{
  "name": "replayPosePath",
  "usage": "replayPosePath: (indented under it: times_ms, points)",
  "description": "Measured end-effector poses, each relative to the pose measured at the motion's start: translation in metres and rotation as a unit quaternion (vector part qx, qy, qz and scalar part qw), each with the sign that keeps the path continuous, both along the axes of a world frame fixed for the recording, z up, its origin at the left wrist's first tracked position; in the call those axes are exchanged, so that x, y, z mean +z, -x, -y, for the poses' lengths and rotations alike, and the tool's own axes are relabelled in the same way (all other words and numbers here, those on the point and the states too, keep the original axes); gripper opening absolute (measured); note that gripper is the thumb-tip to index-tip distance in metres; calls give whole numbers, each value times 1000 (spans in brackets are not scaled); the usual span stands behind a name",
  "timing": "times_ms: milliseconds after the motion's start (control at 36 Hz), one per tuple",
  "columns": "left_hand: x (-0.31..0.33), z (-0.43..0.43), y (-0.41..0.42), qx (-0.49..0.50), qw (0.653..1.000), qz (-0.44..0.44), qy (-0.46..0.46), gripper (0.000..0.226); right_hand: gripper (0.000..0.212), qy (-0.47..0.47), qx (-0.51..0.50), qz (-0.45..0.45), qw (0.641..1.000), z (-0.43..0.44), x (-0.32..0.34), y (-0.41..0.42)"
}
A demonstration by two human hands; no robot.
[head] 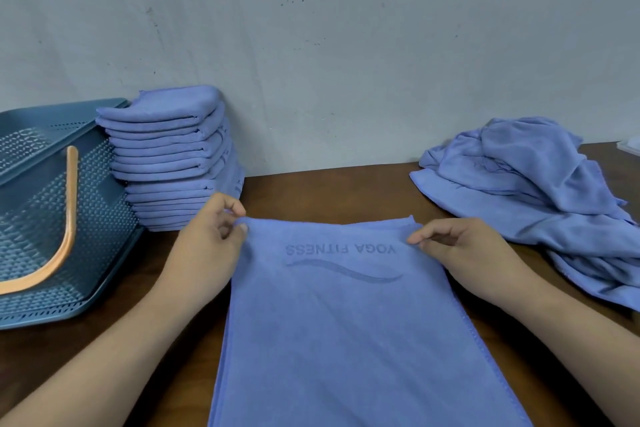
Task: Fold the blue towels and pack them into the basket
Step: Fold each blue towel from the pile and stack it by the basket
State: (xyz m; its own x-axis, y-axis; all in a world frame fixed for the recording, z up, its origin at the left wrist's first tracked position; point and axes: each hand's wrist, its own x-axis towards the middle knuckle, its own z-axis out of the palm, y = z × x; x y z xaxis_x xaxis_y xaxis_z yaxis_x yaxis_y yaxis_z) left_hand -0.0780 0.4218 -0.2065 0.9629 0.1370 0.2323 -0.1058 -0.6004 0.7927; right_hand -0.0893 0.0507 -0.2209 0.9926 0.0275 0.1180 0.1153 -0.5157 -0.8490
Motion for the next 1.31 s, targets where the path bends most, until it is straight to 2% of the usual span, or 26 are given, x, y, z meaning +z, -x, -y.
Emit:
replayPosePath:
  times_ms: [83,194,306,361,417,472,556,639,889,1083,1194,1306]
  points:
    - [-15,0,2,10,999,-19,-37,15,25,0,-8,10,1000,-1,-1,0]
    - [-13,5,7,8,999,-32,-20,16,29,-1,-5,28,1000,-2,-1,0]
    - [-13,4,8,0,998,-35,-48,23,37,-4,-41,104,994,-9,3,-9]
    - [-14,3,8,-2,998,-32,-54,22,34,57,-34,118,991,-14,0,-14]
    - [-15,2,7,-3,999,-28,-44,19,31,189,-10,104,976,-15,-10,-17]
    - [-17,1,5,4,999,-19,-27,19,32,260,-12,89,961,-12,-19,-18]
    - [-17,0,3,35,999,10,6,18,35,277,-20,85,957,-12,-19,-17]
    - [-19,1,1,42,999,23,-4,15,35,286,-22,89,954,-14,-19,-16]
    - [-20,-5,-12,37,998,-14,-41,5,36,303,-28,90,948,-12,-24,-17]
    - [-18,-15,-15,26,998,-15,-63,13,45,340,-52,114,932,-10,-21,-14]
    - [-14,-21,-16,24,998,-42,-40,14,45,312,28,176,933,-18,-12,-6]
    - [-12,-20,-15,15,999,-43,-17,13,61,364,109,66,923,-27,-13,3]
